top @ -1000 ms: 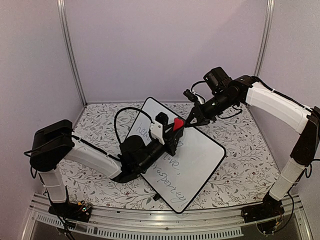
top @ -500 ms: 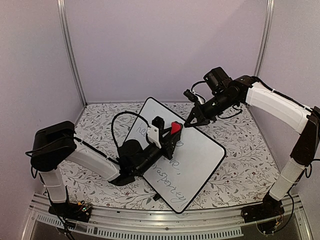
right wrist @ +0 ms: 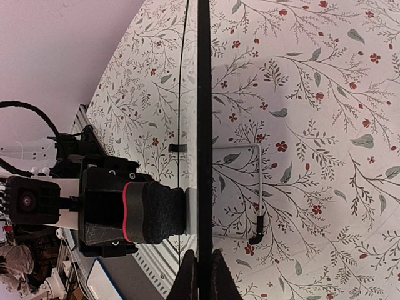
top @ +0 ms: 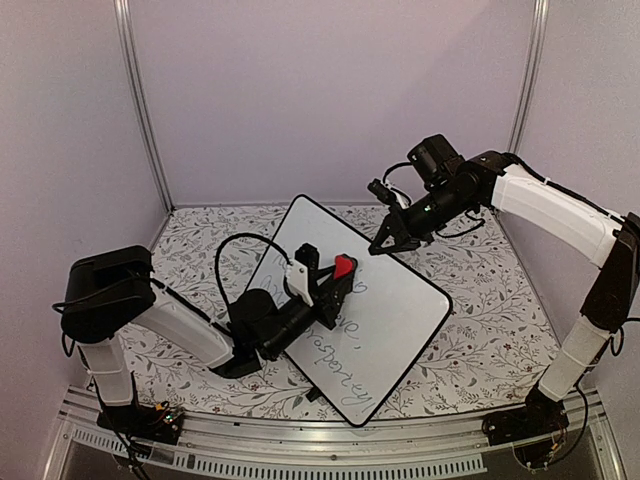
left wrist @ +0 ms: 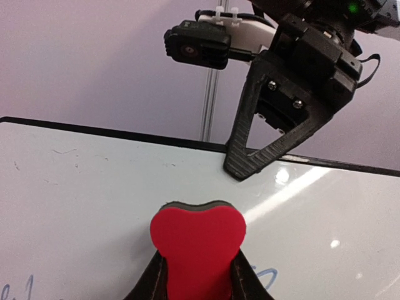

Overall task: Erase the whiteboard
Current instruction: Erase the center of the whiteboard.

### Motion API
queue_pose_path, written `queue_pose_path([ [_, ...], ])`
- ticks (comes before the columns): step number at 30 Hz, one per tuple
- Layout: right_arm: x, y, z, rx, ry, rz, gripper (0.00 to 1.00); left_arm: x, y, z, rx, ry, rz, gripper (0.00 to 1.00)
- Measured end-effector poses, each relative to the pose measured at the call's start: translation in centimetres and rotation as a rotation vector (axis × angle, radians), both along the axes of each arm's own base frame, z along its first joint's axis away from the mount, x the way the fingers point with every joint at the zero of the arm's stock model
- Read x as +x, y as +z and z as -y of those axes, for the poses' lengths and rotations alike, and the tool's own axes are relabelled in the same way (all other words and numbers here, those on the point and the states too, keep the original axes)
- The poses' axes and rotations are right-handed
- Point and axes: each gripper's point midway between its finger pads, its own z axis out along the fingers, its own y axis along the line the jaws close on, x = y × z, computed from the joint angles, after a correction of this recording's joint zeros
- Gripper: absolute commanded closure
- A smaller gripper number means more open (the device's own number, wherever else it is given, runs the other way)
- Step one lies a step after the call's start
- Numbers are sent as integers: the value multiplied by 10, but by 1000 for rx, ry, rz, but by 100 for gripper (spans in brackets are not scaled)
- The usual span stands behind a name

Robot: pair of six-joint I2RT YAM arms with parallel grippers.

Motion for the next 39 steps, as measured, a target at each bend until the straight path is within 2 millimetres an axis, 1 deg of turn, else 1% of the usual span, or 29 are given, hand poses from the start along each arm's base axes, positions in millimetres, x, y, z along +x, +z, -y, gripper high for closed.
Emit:
queue_pose_path([
  [8, 0, 0, 0, 1, 0, 0, 100, -1, 1, 0, 15, -4, -6, 100],
  [12, 0, 1, -1, 4, 2, 2, 100, 8, 5, -1, 81, 48, -62, 100],
  [14, 0, 1, -1, 6, 4, 3, 100, 12, 18, -5, 98, 80, -95, 100],
  [17, 0, 1, -2, 7, 5, 3, 100, 12, 40, -18, 112, 109, -127, 100],
  [19, 0, 1, -2, 7, 4, 3, 100, 10, 46, -27, 140, 120, -144, 100],
  [21, 0, 1, -2, 7, 4, 3, 100, 8, 43, -32, 182, 123, -157, 100],
  [22, 0, 1, -2, 7, 4, 3, 100, 7, 39, -33, 211, 124, -163, 100],
  [25, 0, 1, -2, 7, 4, 3, 100, 6, 19, -34, 311, 122, -182, 100],
  [27, 0, 1, -2, 7, 4, 3, 100, 7, 8, -31, 365, 118, -191, 100],
  [30, 0, 1, -2, 7, 5, 3, 100, 9, -2, -22, 419, 104, -197, 100],
  [32, 0, 1, -2, 7, 4, 3, 100, 11, -7, -15, 439, 97, -198, 100],
  [34, 0, 1, -1, 4, 1, 4, 100, 14, -9, -12, 446, 99, -199, 100],
  [39, 0, 1, 0, 1, -2, 0, 100, 17, -6, -8, 437, 98, -198, 100],
])
